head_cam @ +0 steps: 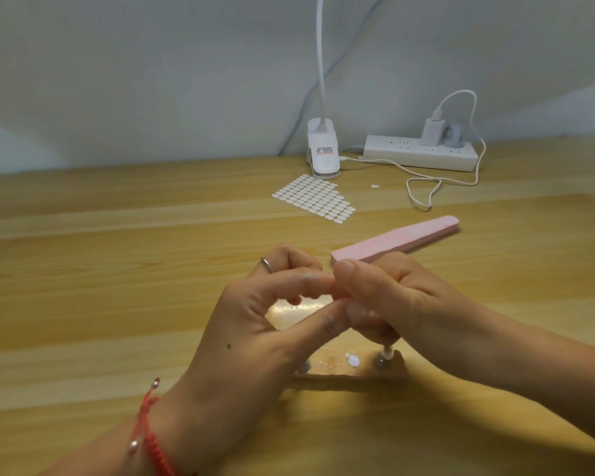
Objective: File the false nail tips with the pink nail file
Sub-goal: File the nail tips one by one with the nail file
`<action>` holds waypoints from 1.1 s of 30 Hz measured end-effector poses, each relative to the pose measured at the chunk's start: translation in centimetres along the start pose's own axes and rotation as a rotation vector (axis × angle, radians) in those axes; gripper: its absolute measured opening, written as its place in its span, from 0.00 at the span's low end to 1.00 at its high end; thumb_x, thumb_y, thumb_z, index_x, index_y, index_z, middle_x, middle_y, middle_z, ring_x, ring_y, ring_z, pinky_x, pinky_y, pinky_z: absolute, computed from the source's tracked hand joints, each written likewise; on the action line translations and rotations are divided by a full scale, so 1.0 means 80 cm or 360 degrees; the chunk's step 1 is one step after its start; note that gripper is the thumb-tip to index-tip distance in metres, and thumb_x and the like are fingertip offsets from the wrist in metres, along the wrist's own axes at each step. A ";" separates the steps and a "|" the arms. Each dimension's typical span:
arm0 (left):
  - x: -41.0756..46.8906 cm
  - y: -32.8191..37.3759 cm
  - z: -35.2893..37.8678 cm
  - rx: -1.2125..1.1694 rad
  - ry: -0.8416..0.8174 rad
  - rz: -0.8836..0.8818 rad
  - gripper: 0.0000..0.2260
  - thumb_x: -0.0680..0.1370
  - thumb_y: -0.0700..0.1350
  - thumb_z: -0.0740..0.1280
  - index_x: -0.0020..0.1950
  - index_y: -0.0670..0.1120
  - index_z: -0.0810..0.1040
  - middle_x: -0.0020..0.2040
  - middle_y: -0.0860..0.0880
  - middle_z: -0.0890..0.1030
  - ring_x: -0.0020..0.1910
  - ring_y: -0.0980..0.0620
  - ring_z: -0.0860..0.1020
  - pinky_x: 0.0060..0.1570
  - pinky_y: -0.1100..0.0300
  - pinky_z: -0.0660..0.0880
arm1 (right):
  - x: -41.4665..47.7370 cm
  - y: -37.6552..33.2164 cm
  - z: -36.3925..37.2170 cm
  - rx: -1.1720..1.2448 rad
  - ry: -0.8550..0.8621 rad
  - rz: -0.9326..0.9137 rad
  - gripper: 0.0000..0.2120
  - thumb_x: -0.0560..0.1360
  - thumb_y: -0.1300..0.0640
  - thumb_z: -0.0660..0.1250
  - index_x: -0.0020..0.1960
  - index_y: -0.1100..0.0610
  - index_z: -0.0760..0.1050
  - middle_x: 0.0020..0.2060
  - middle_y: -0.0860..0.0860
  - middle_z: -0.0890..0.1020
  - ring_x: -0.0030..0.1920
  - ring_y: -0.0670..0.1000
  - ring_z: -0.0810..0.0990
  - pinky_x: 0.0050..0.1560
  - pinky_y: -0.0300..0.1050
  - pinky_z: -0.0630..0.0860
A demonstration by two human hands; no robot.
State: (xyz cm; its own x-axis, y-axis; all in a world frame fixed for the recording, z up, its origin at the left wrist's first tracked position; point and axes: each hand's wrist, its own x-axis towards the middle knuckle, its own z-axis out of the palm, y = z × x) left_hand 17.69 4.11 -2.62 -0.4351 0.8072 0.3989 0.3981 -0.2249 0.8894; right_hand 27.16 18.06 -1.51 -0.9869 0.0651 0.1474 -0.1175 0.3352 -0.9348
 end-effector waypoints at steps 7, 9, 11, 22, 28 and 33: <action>0.007 -0.012 -0.016 -0.0116 0.0207 -0.0221 0.08 0.65 0.57 0.75 0.42 0.59 0.85 0.46 0.57 0.80 0.49 0.56 0.78 0.46 0.66 0.76 | 0.015 0.012 -0.056 -0.0435 0.0605 -0.0136 0.18 0.81 0.43 0.55 0.44 0.46 0.82 0.37 0.48 0.82 0.40 0.43 0.80 0.39 0.38 0.74; 0.011 -0.017 -0.023 -0.0218 0.0296 -0.0320 0.09 0.62 0.57 0.74 0.41 0.58 0.86 0.46 0.57 0.83 0.47 0.60 0.80 0.42 0.73 0.73 | 0.015 0.031 -0.079 -0.1081 0.0654 -0.0086 0.12 0.80 0.54 0.62 0.60 0.43 0.77 0.54 0.41 0.81 0.56 0.39 0.77 0.57 0.40 0.72; 0.015 -0.023 -0.028 -0.0306 0.0341 -0.0423 0.12 0.60 0.56 0.73 0.41 0.57 0.86 0.40 0.57 0.84 0.39 0.65 0.78 0.37 0.76 0.71 | 0.012 0.052 -0.094 -0.1529 0.0413 0.0085 0.23 0.80 0.60 0.63 0.69 0.40 0.68 0.67 0.41 0.74 0.69 0.44 0.68 0.70 0.43 0.60; 0.025 -0.039 -0.050 -0.0612 0.0231 -0.0788 0.14 0.58 0.52 0.75 0.42 0.53 0.87 0.41 0.54 0.85 0.38 0.62 0.81 0.33 0.71 0.73 | 0.010 0.060 -0.091 -0.1531 0.0254 -0.0096 0.20 0.77 0.47 0.57 0.65 0.48 0.78 0.59 0.48 0.79 0.56 0.45 0.75 0.56 0.38 0.72; 0.026 -0.038 -0.057 -0.0700 0.0081 -0.0815 0.13 0.59 0.50 0.75 0.42 0.51 0.87 0.43 0.50 0.86 0.42 0.57 0.84 0.34 0.69 0.75 | 0.011 0.037 -0.077 -0.1477 0.0656 -0.0674 0.13 0.79 0.59 0.64 0.63 0.51 0.74 0.59 0.52 0.78 0.58 0.53 0.78 0.58 0.50 0.77; 0.028 -0.045 -0.060 -0.0700 -0.0025 -0.0789 0.13 0.59 0.51 0.77 0.42 0.51 0.87 0.36 0.54 0.83 0.32 0.62 0.78 0.34 0.70 0.75 | 0.005 0.028 -0.047 -0.1625 0.0578 -0.1025 0.16 0.76 0.65 0.64 0.60 0.50 0.76 0.61 0.53 0.76 0.68 0.53 0.72 0.70 0.69 0.64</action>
State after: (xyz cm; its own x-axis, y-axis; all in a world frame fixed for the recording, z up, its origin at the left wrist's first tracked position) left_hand 11.40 4.13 -3.83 -0.4685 0.8797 -0.0815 -0.2147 -0.0239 0.9764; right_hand 26.88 22.34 -2.36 -0.6764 -0.1801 0.7142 -0.2665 0.9638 -0.0094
